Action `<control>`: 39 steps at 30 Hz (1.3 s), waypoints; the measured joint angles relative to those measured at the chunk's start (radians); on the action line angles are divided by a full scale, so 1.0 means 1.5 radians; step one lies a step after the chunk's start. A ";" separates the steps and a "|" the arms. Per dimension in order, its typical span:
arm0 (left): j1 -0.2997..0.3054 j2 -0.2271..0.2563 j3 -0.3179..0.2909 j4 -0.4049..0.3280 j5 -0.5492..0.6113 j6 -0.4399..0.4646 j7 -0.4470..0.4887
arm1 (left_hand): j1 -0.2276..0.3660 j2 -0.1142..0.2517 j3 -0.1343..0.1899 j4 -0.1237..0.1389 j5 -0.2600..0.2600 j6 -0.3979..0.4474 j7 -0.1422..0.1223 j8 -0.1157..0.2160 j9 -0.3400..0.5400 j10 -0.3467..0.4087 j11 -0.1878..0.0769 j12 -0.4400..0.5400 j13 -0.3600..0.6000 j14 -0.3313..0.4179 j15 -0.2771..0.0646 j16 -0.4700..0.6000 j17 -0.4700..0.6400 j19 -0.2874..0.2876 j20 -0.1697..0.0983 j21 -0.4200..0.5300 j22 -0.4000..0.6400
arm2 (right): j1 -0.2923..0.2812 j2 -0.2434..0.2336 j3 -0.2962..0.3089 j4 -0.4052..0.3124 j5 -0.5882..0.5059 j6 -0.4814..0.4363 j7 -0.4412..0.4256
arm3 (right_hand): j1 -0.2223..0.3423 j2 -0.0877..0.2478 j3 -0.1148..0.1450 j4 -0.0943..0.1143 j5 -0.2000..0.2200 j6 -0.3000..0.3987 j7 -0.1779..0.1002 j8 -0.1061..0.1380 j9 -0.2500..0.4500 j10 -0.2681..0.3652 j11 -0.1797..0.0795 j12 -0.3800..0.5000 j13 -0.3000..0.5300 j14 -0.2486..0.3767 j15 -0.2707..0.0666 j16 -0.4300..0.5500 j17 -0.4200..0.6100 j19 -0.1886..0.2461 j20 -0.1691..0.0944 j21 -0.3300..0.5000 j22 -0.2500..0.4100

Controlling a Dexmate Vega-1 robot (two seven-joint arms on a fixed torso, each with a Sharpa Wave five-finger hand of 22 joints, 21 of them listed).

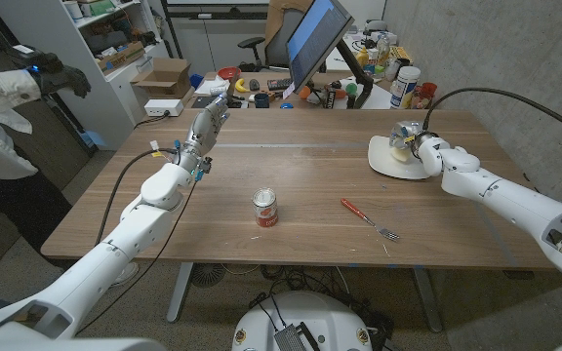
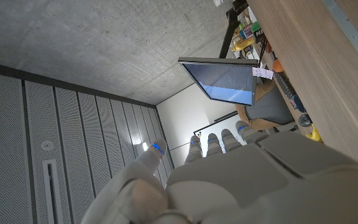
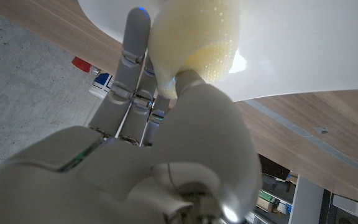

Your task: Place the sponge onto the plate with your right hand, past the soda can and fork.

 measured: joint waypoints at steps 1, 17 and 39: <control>0.000 0.000 0.000 0.000 0.000 0.000 0.000 | 0.000 0.000 0.000 0.000 0.000 0.000 0.000 0.000 0.000 0.000 0.000 0.000 0.000 0.000 0.000 0.000 0.000 0.000 0.000 0.000 0.000 | 0.000 0.000 0.000 0.000 0.000 0.000 0.000 | 0.000 0.000 0.000 0.000 0.000 -0.003 0.003 0.000 0.000 -0.002 -0.002 -0.002 -0.003 -0.001 -0.001 -0.005 -0.002 0.000 0.000 0.002 -0.003; -0.002 0.000 0.001 0.003 0.001 0.000 -0.001 | 0.000 0.000 0.000 0.000 0.000 0.000 0.000 0.000 0.000 0.000 0.000 0.000 0.000 0.000 0.000 0.000 0.000 0.000 0.000 0.000 0.000 | 0.005 -0.004 0.000 -0.004 0.032 0.001 0.030 | -0.346 -0.076 -0.183 0.169 0.027 -0.066 0.026 -0.078 -0.034 -0.023 0.041 -0.054 -0.082 0.030 -0.061 -0.090 -0.062 -0.042 -0.029 0.002 -0.143; 0.003 0.003 -0.002 0.001 -0.002 -0.004 -0.005 | 0.000 0.000 -0.002 -0.002 0.000 0.000 0.000 0.000 0.000 0.000 0.000 0.000 0.000 0.000 0.000 0.000 0.000 0.000 0.000 0.000 0.000 | 0.000 -0.016 0.006 -0.035 0.048 -0.009 0.052 | -0.622 -0.069 -0.385 0.183 0.148 -0.332 -0.098 -0.187 -0.114 -0.244 -0.003 -0.269 -0.209 -0.315 0.037 -0.197 -0.237 -0.251 0.201 -0.278 -0.185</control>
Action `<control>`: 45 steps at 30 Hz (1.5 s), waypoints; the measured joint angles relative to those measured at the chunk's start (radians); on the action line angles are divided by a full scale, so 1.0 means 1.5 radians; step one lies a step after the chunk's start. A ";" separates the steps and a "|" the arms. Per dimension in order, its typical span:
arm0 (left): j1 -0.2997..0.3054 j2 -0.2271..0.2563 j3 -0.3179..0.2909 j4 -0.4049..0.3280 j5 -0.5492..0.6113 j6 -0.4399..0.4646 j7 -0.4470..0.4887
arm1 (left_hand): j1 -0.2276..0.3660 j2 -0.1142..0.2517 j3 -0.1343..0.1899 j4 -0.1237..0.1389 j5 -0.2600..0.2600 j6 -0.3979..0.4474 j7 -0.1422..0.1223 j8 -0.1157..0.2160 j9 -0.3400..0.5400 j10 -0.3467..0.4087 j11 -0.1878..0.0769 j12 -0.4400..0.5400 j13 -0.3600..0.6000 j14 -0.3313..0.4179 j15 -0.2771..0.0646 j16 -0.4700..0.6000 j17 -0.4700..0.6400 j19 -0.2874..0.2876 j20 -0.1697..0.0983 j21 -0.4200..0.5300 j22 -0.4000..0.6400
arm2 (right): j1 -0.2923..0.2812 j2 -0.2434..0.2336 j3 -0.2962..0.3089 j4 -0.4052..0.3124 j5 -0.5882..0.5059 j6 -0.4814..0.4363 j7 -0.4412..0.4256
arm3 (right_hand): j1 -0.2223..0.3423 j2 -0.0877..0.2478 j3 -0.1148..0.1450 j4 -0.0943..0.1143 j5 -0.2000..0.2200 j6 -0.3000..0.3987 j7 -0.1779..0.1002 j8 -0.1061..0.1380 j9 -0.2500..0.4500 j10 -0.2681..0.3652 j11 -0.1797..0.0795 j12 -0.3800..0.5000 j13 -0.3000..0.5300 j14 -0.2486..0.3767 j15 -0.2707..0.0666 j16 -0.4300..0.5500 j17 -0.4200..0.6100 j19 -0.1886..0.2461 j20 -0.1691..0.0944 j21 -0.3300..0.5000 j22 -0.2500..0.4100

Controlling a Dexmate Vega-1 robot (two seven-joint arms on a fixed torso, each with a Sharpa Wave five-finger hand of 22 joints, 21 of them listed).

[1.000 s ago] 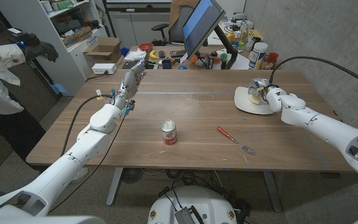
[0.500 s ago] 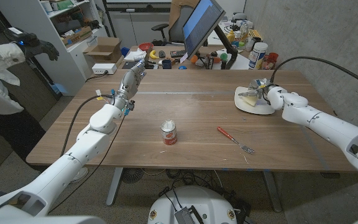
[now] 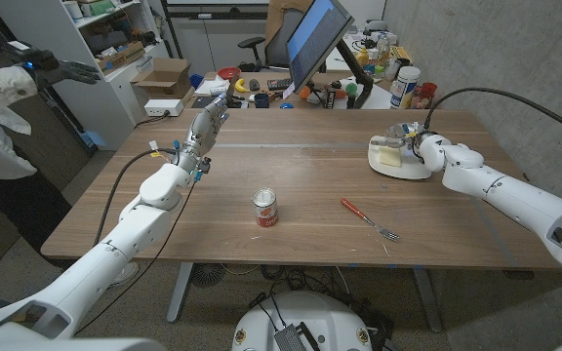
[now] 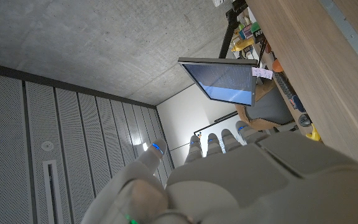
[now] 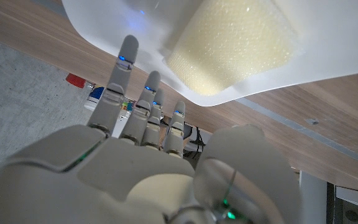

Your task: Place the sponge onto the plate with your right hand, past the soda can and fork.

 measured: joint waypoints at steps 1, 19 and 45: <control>0.000 0.000 0.000 0.000 0.000 -0.001 0.000 | 0.000 0.000 0.000 0.000 0.000 0.000 0.000 0.000 0.000 0.000 0.000 0.000 0.000 0.000 0.000 0.000 0.000 0.000 0.000 0.000 0.000 | 0.000 -0.001 -0.001 -0.003 -0.003 -0.003 0.002 | 0.000 0.000 -0.001 -0.001 0.000 -0.008 -0.004 0.000 -0.003 -0.007 -0.003 -0.010 -0.005 -0.013 0.001 0.000 -0.008 -0.011 0.001 -0.014 0.000; 0.007 0.003 -0.004 -0.008 -0.001 -0.004 0.001 | 0.000 0.000 0.000 0.000 0.000 0.000 0.000 0.000 0.000 0.000 0.000 0.000 0.000 0.000 0.000 0.000 0.000 0.000 0.000 0.000 0.000 | -0.012 -0.013 0.000 -0.040 -0.027 -0.026 0.014 | -0.006 0.006 -0.017 -0.004 0.002 -0.141 -0.046 -0.005 -0.011 -0.119 -0.043 -0.118 -0.055 -0.186 0.025 0.000 -0.101 -0.143 0.005 -0.174 0.000; 0.024 0.011 -0.012 -0.026 -0.003 -0.009 0.003 | 0.000 0.000 0.000 0.000 0.000 0.000 0.000 0.000 0.000 0.000 0.000 0.000 0.000 0.000 0.000 0.000 0.000 0.000 0.000 0.000 0.000 | -0.027 -0.018 0.045 -0.087 0.000 -0.023 -0.015 | -0.026 0.037 -0.014 0.004 0.002 -0.128 -0.004 0.003 -0.014 -0.105 -0.056 -0.118 -0.062 -0.198 0.020 0.003 -0.123 -0.154 0.004 -0.208 0.002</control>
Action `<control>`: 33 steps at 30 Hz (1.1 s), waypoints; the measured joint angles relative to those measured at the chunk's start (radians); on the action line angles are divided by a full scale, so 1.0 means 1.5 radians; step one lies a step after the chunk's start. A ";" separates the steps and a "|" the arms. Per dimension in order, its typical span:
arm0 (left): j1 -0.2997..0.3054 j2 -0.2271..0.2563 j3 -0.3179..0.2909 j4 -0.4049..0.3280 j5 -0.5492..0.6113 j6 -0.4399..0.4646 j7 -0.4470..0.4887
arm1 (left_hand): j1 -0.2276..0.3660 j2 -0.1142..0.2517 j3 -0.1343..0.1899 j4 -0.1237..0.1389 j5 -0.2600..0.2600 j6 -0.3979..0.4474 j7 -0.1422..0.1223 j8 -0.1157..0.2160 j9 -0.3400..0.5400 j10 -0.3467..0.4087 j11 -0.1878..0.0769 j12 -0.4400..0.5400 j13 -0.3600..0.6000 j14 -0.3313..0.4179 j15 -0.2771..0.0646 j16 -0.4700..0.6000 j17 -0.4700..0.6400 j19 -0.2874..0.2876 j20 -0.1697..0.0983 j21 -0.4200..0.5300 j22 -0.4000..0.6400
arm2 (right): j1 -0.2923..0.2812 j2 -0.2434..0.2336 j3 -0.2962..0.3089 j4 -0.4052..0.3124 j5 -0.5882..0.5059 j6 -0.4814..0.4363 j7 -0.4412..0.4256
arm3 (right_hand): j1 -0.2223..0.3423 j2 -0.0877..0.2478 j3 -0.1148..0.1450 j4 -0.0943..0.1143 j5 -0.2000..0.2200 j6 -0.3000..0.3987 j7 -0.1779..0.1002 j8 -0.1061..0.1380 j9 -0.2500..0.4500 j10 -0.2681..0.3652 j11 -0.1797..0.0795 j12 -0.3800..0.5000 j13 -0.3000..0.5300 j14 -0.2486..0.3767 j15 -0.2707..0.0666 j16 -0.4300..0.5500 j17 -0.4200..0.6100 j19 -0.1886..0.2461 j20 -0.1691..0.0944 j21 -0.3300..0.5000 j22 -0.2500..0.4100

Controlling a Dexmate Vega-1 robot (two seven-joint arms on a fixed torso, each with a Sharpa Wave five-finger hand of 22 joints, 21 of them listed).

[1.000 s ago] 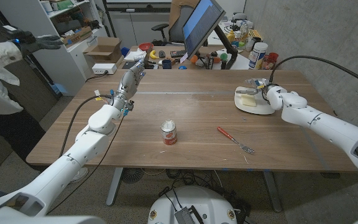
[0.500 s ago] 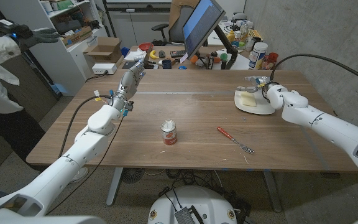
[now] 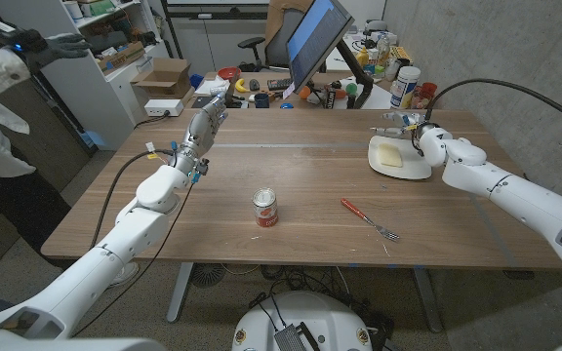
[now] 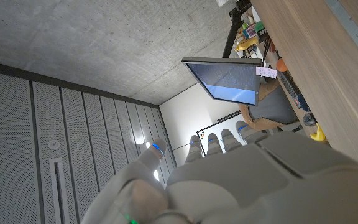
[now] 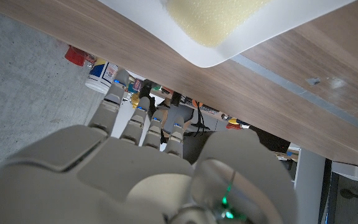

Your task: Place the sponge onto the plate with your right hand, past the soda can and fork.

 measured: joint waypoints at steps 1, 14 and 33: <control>0.001 0.000 0.000 -0.001 0.000 0.000 0.000 | 0.000 0.000 0.000 0.000 0.000 0.000 0.000 0.000 0.000 0.000 0.000 0.000 0.000 0.000 0.000 0.000 0.000 0.000 0.000 0.000 0.000 | -0.001 0.000 0.003 -0.003 0.002 0.000 -0.001 | 0.000 0.000 0.000 0.000 0.000 0.000 0.000 0.000 0.000 0.000 0.000 0.000 0.000 0.000 0.000 0.000 0.000 0.000 0.000 0.000 0.000; 0.012 0.003 -0.006 -0.008 -0.004 -0.005 0.001 | 0.000 0.000 0.000 0.000 0.000 0.000 0.000 0.000 0.000 0.000 0.000 0.000 0.000 0.000 0.000 0.000 0.000 0.000 0.000 0.000 0.000 | -0.006 -0.005 0.027 -0.026 0.022 -0.002 -0.018 | 0.002 0.009 0.000 0.000 0.000 0.021 0.015 0.005 0.000 0.017 -0.004 0.000 -0.003 0.006 -0.006 0.005 -0.012 0.000 0.000 -0.011 0.000; 0.033 0.010 -0.016 -0.027 -0.005 -0.011 0.007 | 0.000 0.000 -0.002 -0.002 0.000 0.000 0.000 0.000 0.000 0.000 0.000 0.000 0.000 0.000 0.000 0.000 0.000 0.000 0.000 0.000 0.000 | -0.017 -0.018 0.063 -0.068 0.044 0.000 -0.036 | 0.010 0.017 0.008 -0.008 -0.004 0.031 0.041 0.005 0.000 0.029 0.000 -0.001 -0.006 0.010 -0.010 0.005 -0.031 0.000 0.000 -0.025 0.000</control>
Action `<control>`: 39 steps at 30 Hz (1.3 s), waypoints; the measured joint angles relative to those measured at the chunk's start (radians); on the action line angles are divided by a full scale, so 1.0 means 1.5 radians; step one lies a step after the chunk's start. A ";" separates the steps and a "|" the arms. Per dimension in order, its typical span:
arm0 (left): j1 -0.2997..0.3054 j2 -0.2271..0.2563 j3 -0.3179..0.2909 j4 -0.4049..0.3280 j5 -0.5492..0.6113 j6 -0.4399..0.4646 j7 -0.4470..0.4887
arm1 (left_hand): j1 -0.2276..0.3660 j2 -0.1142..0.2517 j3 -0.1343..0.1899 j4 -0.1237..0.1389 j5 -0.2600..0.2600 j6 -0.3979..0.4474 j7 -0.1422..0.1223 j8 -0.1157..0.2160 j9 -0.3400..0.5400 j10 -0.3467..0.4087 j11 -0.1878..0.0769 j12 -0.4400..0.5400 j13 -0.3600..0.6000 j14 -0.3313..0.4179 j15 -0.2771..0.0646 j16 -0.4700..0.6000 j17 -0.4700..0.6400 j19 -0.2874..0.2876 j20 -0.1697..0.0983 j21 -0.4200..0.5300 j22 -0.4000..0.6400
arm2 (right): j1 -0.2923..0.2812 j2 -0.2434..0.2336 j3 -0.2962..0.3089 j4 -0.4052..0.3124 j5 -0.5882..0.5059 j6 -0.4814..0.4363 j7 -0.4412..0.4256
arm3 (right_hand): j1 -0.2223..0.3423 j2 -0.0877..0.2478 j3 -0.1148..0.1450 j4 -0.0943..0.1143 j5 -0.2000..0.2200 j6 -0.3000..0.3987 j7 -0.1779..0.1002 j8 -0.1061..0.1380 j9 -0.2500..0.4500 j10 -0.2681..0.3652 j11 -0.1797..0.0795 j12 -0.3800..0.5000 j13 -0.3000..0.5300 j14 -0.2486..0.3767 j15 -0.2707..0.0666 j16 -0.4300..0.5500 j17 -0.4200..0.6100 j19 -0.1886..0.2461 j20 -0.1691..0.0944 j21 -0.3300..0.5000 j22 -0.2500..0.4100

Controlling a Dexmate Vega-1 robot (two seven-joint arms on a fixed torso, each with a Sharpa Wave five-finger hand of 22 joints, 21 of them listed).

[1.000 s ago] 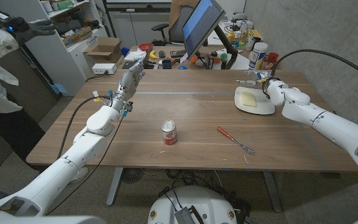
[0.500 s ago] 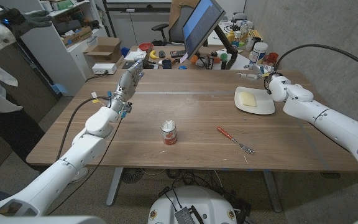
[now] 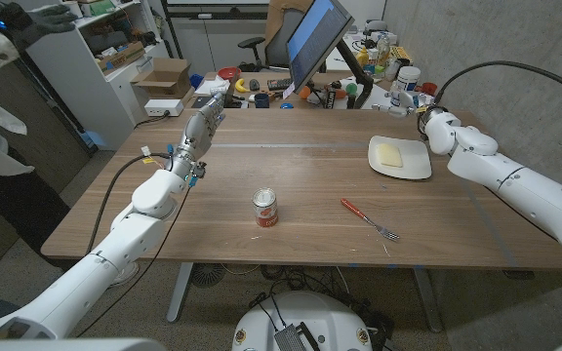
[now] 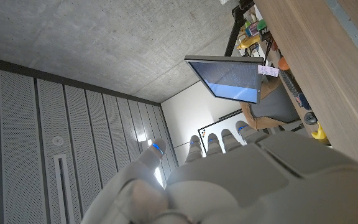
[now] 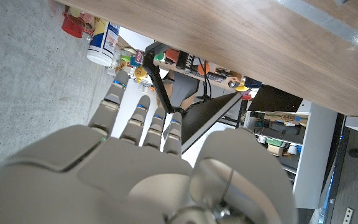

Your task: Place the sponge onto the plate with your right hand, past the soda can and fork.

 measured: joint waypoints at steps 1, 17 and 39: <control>0.002 0.002 -0.001 -0.002 0.000 0.000 0.001 | 0.000 0.000 0.000 0.000 0.000 0.000 0.000 0.000 0.000 0.000 0.000 0.000 0.000 0.000 0.000 0.000 0.000 0.000 0.000 0.000 0.000 | -0.001 -0.001 0.002 -0.002 0.002 0.000 -0.001 | 0.000 0.000 0.000 0.000 0.000 0.000 0.000 0.000 0.000 0.000 0.000 -0.003 0.000 0.000 0.000 0.000 0.000 0.000 0.000 0.000 0.000; 0.020 0.010 -0.009 -0.020 0.000 0.000 0.003 | 0.000 0.000 -0.003 0.003 0.000 0.000 0.000 0.000 0.000 0.000 0.000 0.000 0.000 0.000 0.000 0.000 0.000 0.000 0.000 0.000 0.000 | -0.012 -0.009 0.029 -0.033 0.018 -0.007 -0.017 | 0.006 0.006 0.001 -0.005 0.000 0.005 0.000 0.000 0.000 0.004 0.004 -0.004 0.000 0.000 0.000 0.000 -0.009 0.000 0.000 -0.005 0.000; 0.019 0.028 -0.017 0.000 -0.024 -0.007 -0.047 | 0.000 0.000 -0.003 0.003 0.000 0.000 0.000 0.000 0.000 0.000 0.000 0.000 0.000 0.000 0.000 0.000 0.000 0.000 0.000 0.000 0.000 | -0.022 -0.010 0.043 -0.093 0.021 -0.082 -0.013 | 0.020 0.012 0.006 -0.010 -0.005 0.031 0.002 0.005 0.000 0.024 0.009 -0.004 0.000 0.006 -0.006 0.005 -0.024 0.011 -0.004 -0.012 0.000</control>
